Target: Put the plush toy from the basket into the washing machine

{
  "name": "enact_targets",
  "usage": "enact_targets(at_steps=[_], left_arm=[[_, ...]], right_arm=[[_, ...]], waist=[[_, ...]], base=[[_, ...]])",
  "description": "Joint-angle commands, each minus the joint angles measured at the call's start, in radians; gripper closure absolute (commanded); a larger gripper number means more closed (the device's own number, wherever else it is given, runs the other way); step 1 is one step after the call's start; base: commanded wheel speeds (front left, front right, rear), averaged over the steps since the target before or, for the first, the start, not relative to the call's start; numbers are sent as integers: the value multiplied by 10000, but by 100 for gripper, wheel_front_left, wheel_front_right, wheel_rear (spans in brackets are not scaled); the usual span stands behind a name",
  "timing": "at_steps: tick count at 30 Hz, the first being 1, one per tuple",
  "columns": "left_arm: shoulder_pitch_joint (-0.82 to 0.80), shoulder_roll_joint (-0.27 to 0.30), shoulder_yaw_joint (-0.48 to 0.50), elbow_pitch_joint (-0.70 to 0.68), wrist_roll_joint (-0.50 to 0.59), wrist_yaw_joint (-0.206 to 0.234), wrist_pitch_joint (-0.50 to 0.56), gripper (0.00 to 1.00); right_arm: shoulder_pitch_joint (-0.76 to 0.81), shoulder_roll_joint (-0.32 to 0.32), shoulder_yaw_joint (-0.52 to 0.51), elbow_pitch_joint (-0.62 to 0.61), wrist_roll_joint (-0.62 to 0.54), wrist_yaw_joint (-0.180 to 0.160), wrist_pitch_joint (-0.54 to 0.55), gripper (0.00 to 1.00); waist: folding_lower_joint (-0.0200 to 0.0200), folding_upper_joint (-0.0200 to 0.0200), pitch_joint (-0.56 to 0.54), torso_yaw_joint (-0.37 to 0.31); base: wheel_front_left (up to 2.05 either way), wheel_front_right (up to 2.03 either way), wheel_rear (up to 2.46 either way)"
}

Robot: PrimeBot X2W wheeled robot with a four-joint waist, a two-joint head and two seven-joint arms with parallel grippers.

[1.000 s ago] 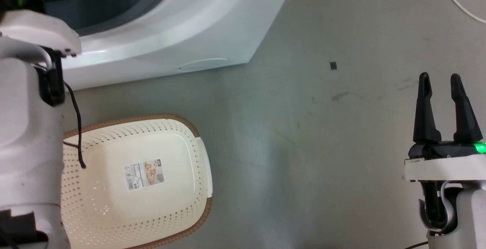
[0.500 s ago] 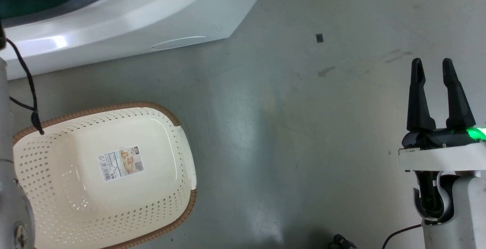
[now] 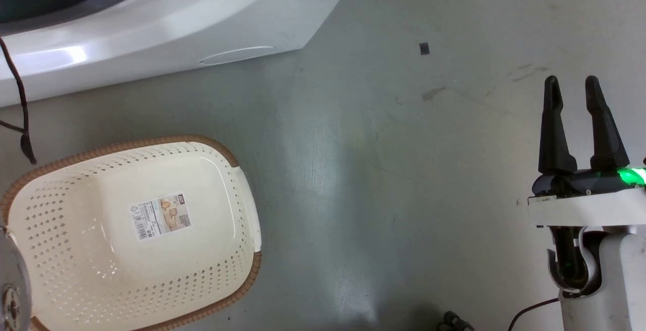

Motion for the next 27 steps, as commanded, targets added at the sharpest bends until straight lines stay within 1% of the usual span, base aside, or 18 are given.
enact_targets(at_steps=[1, 7, 13, 19, 27], left_arm=[[32, -39, -17, -17, 25, -43, -55, 0], [615, -230, -16, -183, -45, -50, -55, 0], [1642, -625, 143, -791, -209, -31, -55, 0], [3077, -1068, 419, -1822, -243, 143, -55, 0], [5173, -1683, 778, -3559, -55, 337, -55, 0]], right_arm=[[-97, -8, 10, 29, -62, -7, -44, 0], [-46, -8, 24, 107, -167, -7, -44, 0], [161, -8, -28, 146, -369, -7, -44, 0], [523, -8, 32, 179, -583, -7, -44, 0], [959, -8, 57, 70, -852, -7, -44, 0]], waist=[[-1, 0, -90, 64], [-1, 0, -543, 240], [-1, 0, -1234, 489], [-1, 0, -2049, 770], [-1, 0, -3013, 1187]], base=[[0, 0, 0], [0, 0, 0], [0, 0, 0], [0, 0, 0], [0, 0, 0]])
